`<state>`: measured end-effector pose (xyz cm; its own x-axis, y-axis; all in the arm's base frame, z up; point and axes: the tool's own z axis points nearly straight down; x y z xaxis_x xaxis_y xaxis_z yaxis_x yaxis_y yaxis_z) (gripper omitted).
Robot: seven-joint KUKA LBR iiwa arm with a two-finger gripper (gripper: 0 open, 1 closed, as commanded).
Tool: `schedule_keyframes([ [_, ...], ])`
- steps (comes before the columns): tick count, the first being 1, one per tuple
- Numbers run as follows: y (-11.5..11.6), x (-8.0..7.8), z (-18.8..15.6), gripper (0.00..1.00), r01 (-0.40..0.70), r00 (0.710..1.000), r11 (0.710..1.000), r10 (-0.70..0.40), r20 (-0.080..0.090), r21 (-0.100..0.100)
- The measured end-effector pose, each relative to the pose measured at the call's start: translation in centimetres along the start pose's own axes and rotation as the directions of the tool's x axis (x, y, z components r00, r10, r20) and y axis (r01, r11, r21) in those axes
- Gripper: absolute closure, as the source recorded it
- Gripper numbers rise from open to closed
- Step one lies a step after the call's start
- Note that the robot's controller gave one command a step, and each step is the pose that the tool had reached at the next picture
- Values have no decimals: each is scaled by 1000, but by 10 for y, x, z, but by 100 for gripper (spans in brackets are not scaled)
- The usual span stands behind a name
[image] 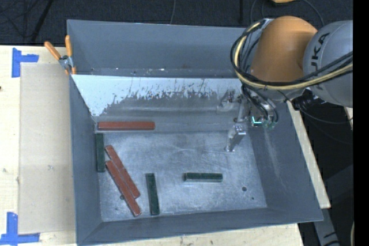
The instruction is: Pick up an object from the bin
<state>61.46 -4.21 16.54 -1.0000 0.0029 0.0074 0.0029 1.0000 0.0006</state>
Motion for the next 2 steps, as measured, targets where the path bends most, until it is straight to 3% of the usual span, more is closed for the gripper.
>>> schedule_keyframes([
  [1,0,-2,-4,0,1,1000,1000,-1,7,1],
  [2,13,65,86,100,183,983,983,-183,19,5],
])
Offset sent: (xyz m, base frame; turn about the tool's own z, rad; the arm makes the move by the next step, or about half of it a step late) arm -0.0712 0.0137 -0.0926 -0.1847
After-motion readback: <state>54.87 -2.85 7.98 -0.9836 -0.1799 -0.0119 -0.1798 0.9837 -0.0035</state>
